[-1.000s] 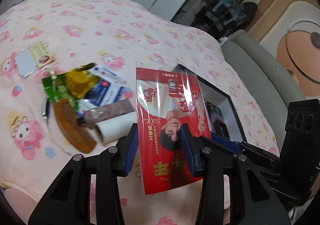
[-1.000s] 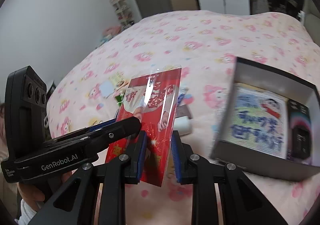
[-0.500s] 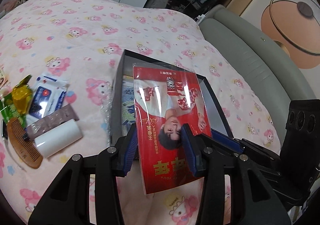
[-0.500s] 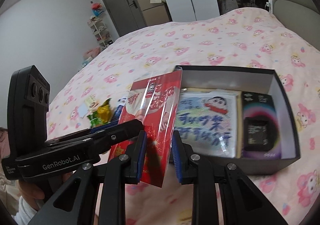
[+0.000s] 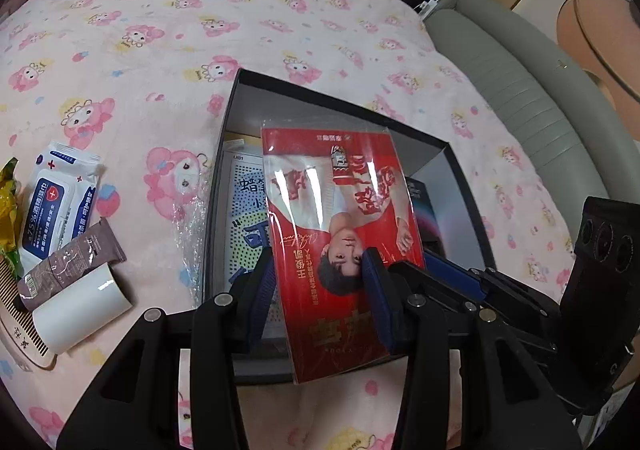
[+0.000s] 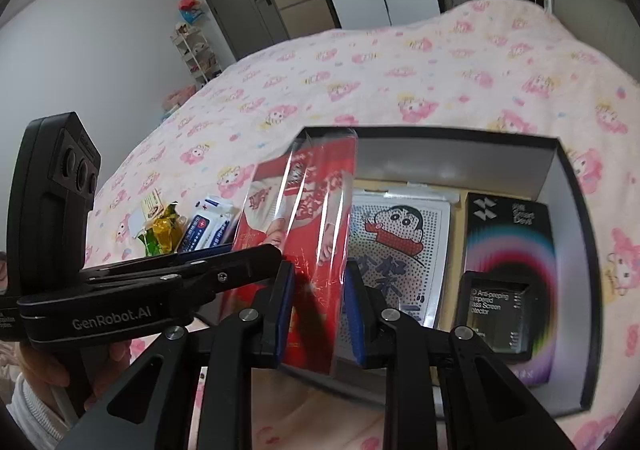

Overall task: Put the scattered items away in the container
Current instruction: 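Carry the red packet with the left tool over the black box, then lower the red packet with the left tool onto the Shin-chan kit, then open the left tool and release the red packet in the box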

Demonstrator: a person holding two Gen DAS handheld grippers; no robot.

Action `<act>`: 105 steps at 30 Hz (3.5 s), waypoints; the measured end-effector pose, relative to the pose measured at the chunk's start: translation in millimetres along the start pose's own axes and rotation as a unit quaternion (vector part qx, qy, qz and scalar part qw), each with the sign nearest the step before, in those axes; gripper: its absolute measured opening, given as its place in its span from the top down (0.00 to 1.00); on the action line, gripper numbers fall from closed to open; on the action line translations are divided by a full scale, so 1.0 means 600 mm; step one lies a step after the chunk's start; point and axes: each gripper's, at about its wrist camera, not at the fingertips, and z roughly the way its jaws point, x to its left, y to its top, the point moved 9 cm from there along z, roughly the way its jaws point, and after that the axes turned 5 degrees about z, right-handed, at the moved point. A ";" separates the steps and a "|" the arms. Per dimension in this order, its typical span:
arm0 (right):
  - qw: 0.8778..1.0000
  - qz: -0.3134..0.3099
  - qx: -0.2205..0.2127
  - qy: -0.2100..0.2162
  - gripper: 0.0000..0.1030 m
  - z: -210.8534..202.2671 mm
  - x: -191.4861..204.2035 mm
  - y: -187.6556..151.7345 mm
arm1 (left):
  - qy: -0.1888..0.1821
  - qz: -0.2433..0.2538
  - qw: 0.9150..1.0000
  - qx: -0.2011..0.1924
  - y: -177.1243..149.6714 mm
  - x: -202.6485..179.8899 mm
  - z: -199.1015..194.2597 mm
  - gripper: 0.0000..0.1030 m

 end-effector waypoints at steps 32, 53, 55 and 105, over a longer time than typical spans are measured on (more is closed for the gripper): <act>0.998 0.002 0.056 -0.024 0.78 0.058 -0.053 -0.050 | 0.154 0.082 0.983 0.058 -0.020 -0.010 0.064 0.55; 0.984 -0.032 0.004 -0.176 0.69 0.024 -0.123 -0.017 | 0.155 0.117 0.977 0.093 -0.021 -0.054 0.101 0.55; 0.984 -0.027 0.004 -0.178 0.63 0.022 -0.129 -0.015 | 0.172 0.123 0.972 0.103 -0.019 -0.049 0.116 0.55; 0.992 0.024 -0.067 -0.102 0.61 -0.181 0.061 -0.098 | 0.072 0.120 0.989 -0.044 -0.122 -0.093 -0.220 0.48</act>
